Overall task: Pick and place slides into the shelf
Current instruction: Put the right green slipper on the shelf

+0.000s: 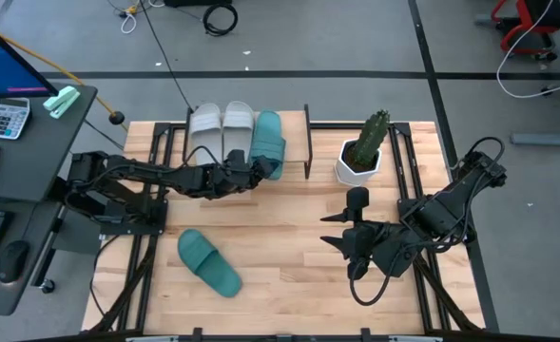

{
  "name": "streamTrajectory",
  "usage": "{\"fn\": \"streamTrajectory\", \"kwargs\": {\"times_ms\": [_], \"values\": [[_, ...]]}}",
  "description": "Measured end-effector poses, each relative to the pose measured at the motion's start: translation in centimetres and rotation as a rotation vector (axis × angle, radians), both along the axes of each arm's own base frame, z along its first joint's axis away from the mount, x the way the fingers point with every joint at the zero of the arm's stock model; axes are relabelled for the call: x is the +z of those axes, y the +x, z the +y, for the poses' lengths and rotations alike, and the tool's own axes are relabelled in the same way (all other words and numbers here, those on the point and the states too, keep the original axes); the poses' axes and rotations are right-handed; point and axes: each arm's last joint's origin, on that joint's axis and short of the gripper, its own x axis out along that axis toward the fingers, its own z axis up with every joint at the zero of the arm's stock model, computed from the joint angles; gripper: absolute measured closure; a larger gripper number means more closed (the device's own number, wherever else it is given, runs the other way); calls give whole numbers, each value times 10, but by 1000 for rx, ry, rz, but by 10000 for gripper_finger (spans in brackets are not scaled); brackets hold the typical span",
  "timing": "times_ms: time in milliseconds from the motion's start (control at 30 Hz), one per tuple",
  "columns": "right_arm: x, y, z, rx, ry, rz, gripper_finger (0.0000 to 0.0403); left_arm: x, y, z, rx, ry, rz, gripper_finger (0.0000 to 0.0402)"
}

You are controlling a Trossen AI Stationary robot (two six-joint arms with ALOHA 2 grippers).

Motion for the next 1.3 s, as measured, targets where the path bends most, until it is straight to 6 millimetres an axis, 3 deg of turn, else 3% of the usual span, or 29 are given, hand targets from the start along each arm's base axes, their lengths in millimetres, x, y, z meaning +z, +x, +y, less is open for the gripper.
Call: {"fn": "streamTrajectory", "kwargs": {"times_ms": [767, 1067, 1300], "values": [[0, 0, 0, 1, 3, -6, 202, -9, 6, -3, -22, -95, -29, 129], [0, 0, 0, 1, 3, -5, 202, -18, 0, -1, -10, -91, 97, 129], [0, 0, 0, 0, 3, -5, 202, -14, 2, -4, -61, -26, 97, 129]]}}
